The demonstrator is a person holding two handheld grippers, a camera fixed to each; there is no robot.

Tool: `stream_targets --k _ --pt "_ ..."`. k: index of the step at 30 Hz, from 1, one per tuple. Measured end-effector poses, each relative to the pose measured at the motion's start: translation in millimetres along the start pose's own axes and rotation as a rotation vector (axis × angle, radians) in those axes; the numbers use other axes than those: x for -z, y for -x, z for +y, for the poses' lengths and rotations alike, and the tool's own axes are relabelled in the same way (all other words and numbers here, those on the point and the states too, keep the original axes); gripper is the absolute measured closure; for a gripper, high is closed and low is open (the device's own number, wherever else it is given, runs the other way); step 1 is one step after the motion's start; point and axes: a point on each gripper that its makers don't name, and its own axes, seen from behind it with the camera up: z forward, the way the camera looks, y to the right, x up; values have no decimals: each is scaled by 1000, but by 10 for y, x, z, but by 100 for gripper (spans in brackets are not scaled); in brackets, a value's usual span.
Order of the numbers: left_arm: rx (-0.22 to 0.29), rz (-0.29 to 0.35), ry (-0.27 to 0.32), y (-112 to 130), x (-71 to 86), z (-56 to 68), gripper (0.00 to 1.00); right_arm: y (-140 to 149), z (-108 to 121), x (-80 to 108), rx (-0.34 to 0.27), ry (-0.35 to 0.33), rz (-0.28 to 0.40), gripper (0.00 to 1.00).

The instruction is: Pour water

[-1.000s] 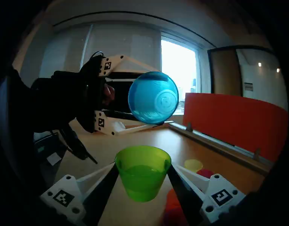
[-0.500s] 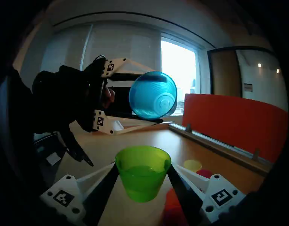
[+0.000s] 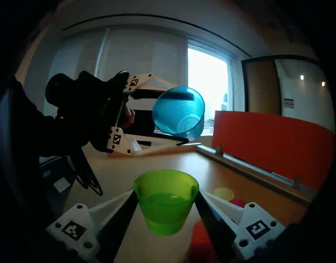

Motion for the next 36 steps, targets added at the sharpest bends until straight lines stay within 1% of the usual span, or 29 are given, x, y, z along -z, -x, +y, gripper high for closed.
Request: stream_targets --k 8,14,20,26,30,36 --pt "108 -7 7 73 4 -1 18 -25 5 16 5 3 3 10" --pt "194 -10 18 112 9 53 18 -44 -4 26 9 3 6 10" --pt "325 -11 15 138 38 58 18 -62 -3 42 14 5 6 10" --pt "460 -14 9 185 33 15 18 -83 2 60 15 9 8 10" --pt "529 -19 4 220 22 -11 18 -97 -4 63 18 9 9 10" --pt "603 -41 2 295 6 -34 18 -131 -10 69 20 7 14 10"
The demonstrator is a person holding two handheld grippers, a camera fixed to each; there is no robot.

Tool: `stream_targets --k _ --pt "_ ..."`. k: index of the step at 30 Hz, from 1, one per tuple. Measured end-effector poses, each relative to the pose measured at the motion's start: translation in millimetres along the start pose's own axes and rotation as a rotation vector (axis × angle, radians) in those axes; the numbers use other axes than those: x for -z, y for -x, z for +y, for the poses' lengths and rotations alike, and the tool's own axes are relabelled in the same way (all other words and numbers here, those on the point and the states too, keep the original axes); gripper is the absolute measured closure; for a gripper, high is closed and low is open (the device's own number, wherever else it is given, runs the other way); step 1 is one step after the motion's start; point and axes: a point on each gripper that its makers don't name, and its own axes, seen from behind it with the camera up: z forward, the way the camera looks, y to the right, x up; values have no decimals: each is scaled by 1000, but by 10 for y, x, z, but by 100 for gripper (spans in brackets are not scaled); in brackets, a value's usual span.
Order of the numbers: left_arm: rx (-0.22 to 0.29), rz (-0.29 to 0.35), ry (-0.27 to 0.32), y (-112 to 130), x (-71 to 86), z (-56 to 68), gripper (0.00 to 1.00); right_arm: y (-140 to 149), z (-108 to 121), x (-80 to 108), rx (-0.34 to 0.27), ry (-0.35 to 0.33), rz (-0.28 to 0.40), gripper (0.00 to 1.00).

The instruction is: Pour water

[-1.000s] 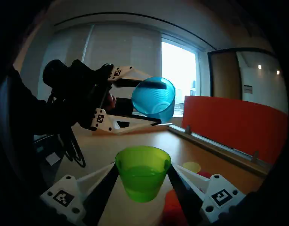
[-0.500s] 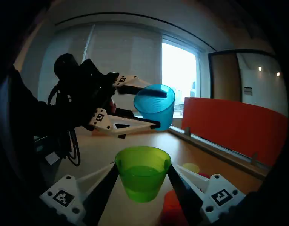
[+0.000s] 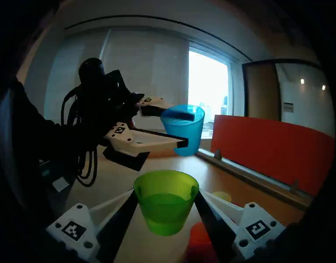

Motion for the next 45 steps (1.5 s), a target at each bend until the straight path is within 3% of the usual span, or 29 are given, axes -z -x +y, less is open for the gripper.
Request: stream_targets --k 11,18,29,35,41,45 --pt "153 2 -5 5 19 -31 18 -25 8 10 0 1 6 10" --pt "255 -13 -27 59 42 -141 18 -28 13 5 3 3 6 9" --pt "382 -29 -12 125 81 -163 18 -67 18 -2 7 8 9 10" --pt "462 -43 16 151 72 -95 18 -83 7 -13 10 10 10 9" --pt "511 -45 23 150 67 -113 18 -90 5 -15 10 8 10 10" --pt "510 -60 27 204 79 -102 18 -89 1 -12 10 5 5 10"
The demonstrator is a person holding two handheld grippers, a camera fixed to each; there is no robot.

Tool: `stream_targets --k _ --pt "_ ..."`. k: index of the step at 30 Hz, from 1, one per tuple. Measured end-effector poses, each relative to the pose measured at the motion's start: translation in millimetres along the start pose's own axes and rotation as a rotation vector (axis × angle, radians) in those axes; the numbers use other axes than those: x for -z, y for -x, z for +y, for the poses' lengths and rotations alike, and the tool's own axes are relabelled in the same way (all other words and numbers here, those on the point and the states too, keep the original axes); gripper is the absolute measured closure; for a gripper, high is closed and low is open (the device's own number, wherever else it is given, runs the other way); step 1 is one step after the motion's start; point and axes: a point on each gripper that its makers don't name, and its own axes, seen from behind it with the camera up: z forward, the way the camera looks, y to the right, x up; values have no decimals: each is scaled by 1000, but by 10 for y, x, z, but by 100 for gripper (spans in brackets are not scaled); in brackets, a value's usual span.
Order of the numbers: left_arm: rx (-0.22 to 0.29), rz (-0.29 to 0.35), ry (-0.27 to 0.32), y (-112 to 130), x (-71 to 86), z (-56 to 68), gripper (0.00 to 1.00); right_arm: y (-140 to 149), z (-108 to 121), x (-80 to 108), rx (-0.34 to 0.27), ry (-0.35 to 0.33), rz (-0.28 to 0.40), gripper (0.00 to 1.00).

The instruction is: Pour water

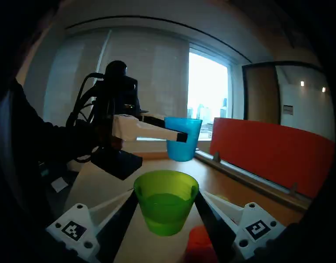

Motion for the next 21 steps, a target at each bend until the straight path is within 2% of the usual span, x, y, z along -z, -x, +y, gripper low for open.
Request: stream_targets --k 21 --pt "-53 -138 45 505 18 144 17 165 -20 108 -24 -27 -65 10"
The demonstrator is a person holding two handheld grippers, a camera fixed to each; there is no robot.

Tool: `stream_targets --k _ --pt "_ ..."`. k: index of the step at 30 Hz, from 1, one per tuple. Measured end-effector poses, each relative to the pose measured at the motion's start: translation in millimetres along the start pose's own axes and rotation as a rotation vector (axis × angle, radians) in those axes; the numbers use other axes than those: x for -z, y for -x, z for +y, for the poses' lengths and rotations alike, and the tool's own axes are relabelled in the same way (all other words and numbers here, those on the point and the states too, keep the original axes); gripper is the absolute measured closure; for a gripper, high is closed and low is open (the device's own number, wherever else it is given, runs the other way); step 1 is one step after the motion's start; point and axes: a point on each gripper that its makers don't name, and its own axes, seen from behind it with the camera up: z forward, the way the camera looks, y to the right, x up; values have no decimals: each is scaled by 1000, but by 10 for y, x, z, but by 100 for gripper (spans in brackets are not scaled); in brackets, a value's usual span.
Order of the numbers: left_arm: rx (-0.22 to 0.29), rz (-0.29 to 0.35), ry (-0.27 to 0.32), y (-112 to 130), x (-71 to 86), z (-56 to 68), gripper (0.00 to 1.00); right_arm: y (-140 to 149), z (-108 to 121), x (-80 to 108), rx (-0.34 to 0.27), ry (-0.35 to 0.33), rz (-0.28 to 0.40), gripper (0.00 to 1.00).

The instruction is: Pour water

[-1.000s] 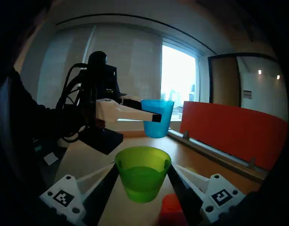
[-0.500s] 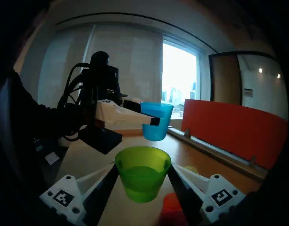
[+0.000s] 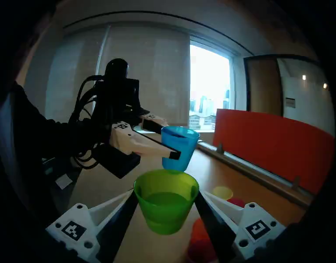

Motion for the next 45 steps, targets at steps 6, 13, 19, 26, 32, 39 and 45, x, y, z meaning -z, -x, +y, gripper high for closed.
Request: stream_targets --k 6,13,19,26,32,39,45 --pt "-8 -30 10 106 -11 31 17 94 -12 46 0 -6 -25 10" --pt "-19 -69 31 251 -49 114 17 177 -48 104 -7 -17 -46 9" --pt "-30 -105 49 385 -93 194 17 237 -80 161 -14 -26 -63 10" --pt "-58 -150 74 528 -105 288 17 347 -128 225 -22 -41 -89 10" --pt "-75 -185 98 658 -126 380 16 468 -198 253 -22 -57 -118 9" --pt "-86 -209 118 750 -132 463 16 547 -245 293 -31 -69 -134 9" --pt "-94 -238 131 864 -122 500 16 626 -264 333 -39 -74 -153 9"
